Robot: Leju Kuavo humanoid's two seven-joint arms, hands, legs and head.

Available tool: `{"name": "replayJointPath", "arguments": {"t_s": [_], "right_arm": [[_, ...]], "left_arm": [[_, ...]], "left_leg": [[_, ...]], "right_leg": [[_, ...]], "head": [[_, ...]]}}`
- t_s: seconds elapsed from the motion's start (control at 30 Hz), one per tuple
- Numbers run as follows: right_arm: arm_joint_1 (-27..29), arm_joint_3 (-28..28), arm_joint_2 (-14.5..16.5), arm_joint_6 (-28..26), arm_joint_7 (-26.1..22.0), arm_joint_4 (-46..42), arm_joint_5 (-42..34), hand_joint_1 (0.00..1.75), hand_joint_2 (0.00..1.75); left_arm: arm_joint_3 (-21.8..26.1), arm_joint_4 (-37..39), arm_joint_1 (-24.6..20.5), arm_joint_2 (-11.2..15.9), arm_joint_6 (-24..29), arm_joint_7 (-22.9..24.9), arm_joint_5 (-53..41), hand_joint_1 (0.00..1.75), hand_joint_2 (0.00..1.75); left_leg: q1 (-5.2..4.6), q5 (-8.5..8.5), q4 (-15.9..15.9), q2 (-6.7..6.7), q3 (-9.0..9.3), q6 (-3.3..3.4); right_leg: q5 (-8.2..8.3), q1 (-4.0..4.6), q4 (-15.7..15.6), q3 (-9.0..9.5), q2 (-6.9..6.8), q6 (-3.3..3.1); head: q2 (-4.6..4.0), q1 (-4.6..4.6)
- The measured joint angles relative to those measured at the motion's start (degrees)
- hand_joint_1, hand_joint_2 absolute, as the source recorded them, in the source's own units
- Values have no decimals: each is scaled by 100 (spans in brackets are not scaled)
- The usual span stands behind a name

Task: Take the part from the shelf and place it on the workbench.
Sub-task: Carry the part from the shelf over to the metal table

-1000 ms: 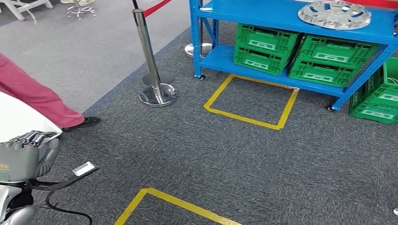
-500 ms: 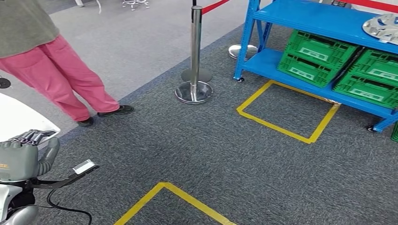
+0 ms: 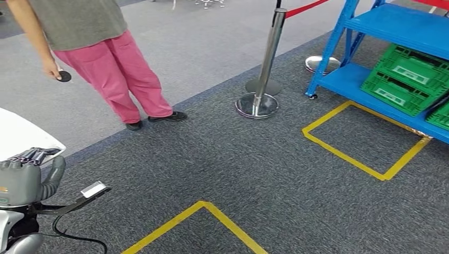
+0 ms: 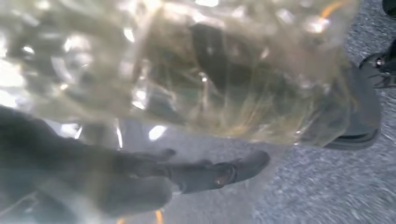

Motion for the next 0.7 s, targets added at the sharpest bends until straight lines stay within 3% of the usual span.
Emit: {"name": "replayJointPath", "arguments": {"t_s": [0.03, 0.07, 0.1, 0.13, 0.2, 0.27, 0.33, 0.37, 0.4, 0.43, 0.5, 0.57, 0.63, 0.7], "right_arm": [[-5, 10, -8, -8, 0, -2, 5, 0, 0], [-14, 18, -15, -11, 1, -3, 9, 0, 0], [-28, 21, -14, -10, 1, -3, 11, 0, 0], [-45, 23, -11, -5, 1, -3, 15, 0, 0], [-63, 25, -4, 17, -18, -2, 23, 0, 0], [-48, 26, 3, 43, -51, -1, 38, 0, 0], [-20, 32, 7, 61, -63, -1, 60, 0, 0], [-12, 39, 7, 68, -59, -1, 71, 0, 0], [-9, 48, 7, 74, -55, -1, 79, 0, 0], [-9, 56, 7, 78, -50, -1, 84, 0, 0], [-14, 66, 2, 81, -62, -1, 90, 0, 0], [-14, 69, -3, 84, -88, -1, 93, 0, 0], [-28, 72, 2, 85, -95, -1, 99, 0, 0], [-43, 73, 15, 83, -86, -1, 110, 0, 0]], "left_arm": [[-3, -1, -4, -4, -7, 7, 0, 175, 175], [-5, -1, -3, -7, -13, 13, 0, 175, 175], [-5, -1, 5, -9, -17, 17, 0, 175, 175], [-3, -3, 15, -9, -22, 21, 0, 175, 175], [0, -6, -1, -8, -46, 32, 1, 175, 175], [-4, -8, -28, -10, -74, 40, 2, 175, 175], [-9, -8, -38, -14, -87, 43, 5, 175, 175], [-10, -8, -38, -15, -90, 48, 6, 175, 175], [-10, -8, -40, -18, -90, 53, 7, 175, 175], [-11, -8, -42, -21, -90, 60, 8, 175, 175], [-12, -8, -52, -26, -101, 77, 9, 175, 175], [-12, -8, -55, -30, -121, 93, 9, 175, 175], [-6, -10, -43, -25, -132, 107, 9, 175, 175], [13, -16, -28, -3, -132, 120, 9, 175, 175]], "left_leg": [[-15, -2, -140, 72, 72, 44], [-38, -40, -171, 53, 79, 110], [-41, -47, -169, -24, 73, 182], [-47, -49, -175, -92, 72, 226], [-61, -37, -187, -226, 72, 312], [-94, -38, -189, -359, 69, 378], [-147, -46, -188, -520, 72, 417], [-172, -49, -188, -609, 80, 429], [-191, -53, -187, -696, 93, 438], [-202, -58, -187, -778, 111, 446], [-215, -72, -179, -937, 130, 443], [-204, -67, -175, -1083, 111, 411], [-188, -52, -178, -1184, 81, 364], [-204, -188, 3, -970, -8, 316]], "right_leg": [[-38, 20, 7, 8, -59, 39], [-67, 31, 2, 16, -122, 69], [-86, 27, -14, 50, -188, 94], [-122, 11, -5, 74, -168, 122], [-349, -25, 295, -35, 102, 156], [-734, -31, 1059, -422, 426, 136], [-917, -6, 1736, -841, 523, 73], [-840, 18, 1806, -940, 544, 29], [-649, 51, 1646, -927, 573, -24], [-379, 89, 1300, -819, 646, -83], [70, 149, 530, -519, 918, -194], [210, 173, 189, -360, 1030, -232], [242, 157, 115, -317, 885, -225], [284, 126, 9, -260, 738, -235]], "head": [[0, 6], [0, 11], [0, 31], [0, 44], [0, 52], [0, 68], [0, 75], [0, 74], [0, 73], [0, 72], [0, 74], [0, 79], [0, 80], [0, 70]]}}
